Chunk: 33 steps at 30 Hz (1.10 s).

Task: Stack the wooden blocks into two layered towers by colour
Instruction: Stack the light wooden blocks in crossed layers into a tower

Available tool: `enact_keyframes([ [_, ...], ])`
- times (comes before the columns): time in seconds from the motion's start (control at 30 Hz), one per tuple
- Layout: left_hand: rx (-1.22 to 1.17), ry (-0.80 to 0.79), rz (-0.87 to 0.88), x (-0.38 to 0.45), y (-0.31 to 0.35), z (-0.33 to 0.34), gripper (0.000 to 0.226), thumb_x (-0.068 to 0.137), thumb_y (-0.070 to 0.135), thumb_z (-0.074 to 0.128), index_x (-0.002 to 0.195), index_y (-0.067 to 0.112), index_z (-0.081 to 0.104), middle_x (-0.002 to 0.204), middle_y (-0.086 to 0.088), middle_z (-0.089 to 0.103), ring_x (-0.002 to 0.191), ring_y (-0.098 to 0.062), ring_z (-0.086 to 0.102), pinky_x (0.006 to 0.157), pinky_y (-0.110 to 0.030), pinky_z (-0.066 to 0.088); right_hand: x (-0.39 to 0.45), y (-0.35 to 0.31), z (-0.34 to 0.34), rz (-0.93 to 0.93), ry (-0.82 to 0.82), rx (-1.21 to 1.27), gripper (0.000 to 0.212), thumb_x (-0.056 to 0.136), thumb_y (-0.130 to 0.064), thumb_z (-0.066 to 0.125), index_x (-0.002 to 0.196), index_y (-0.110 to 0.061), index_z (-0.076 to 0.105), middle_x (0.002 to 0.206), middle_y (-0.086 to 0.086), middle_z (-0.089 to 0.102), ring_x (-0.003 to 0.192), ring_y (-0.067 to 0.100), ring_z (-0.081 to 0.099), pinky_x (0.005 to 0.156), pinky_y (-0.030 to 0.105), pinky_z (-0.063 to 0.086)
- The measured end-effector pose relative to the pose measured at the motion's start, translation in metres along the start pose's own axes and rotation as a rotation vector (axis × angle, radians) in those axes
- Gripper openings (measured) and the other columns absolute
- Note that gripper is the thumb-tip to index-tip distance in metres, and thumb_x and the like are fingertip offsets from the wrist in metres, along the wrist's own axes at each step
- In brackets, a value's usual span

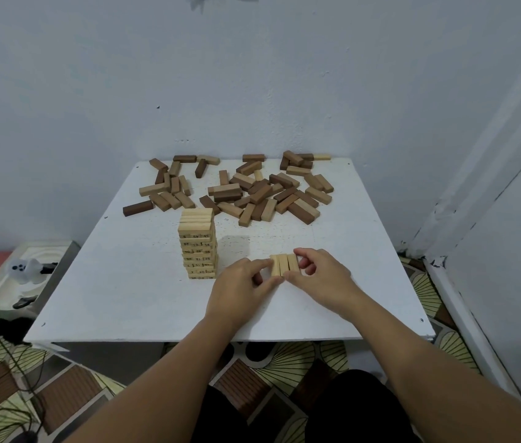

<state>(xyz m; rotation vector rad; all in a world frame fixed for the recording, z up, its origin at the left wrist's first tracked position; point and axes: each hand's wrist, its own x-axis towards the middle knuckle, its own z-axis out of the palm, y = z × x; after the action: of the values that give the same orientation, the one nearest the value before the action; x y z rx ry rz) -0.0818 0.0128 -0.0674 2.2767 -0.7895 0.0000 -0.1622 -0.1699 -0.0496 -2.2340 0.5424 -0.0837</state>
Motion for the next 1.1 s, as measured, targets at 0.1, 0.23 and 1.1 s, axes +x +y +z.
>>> enact_keyframes([
  [0.1, -0.049, -0.015, -0.036, 0.001, 0.001, -0.001, 0.056, 0.089, 0.057, 0.073, 0.140, 0.037, 0.062, 0.080, 0.012, 0.063, 0.077, -0.004, 0.059, 0.069, -0.030, 0.052, -0.001, 0.004, -0.011, -0.047, -0.087, -0.031, 0.075, 0.086, -0.048, 0.078, 0.152, -0.037, 0.043, 0.115, -0.019, 0.055, 0.104, 0.004, 0.055, 0.103, 0.040, 0.048],
  [0.23, -0.096, -0.043, -0.091, 0.003, 0.003, -0.003, 0.063, 0.087, 0.053, 0.075, 0.146, 0.042, 0.054, 0.080, 0.010, 0.065, 0.077, -0.004, 0.061, 0.068, -0.029, 0.051, 0.009, 0.005, -0.024, -0.104, -0.106, -0.237, 0.078, 0.082, -0.052, 0.077, 0.150, -0.046, 0.041, 0.122, -0.018, 0.050, 0.114, 0.007, 0.047, 0.111, 0.043, 0.033],
  [1.1, -0.099, -0.463, -0.264, 0.048, 0.008, -0.016, 0.055, 0.084, 0.047, 0.083, 0.133, 0.050, 0.060, 0.083, 0.005, 0.058, 0.074, -0.012, 0.055, 0.059, -0.027, 0.037, 0.019, 0.010, -0.023, -0.056, -0.163, -0.103, 0.052, 0.080, -0.056, 0.081, 0.125, -0.059, 0.057, 0.124, -0.014, 0.046, 0.124, 0.012, 0.036, 0.114, 0.047, 0.033],
])
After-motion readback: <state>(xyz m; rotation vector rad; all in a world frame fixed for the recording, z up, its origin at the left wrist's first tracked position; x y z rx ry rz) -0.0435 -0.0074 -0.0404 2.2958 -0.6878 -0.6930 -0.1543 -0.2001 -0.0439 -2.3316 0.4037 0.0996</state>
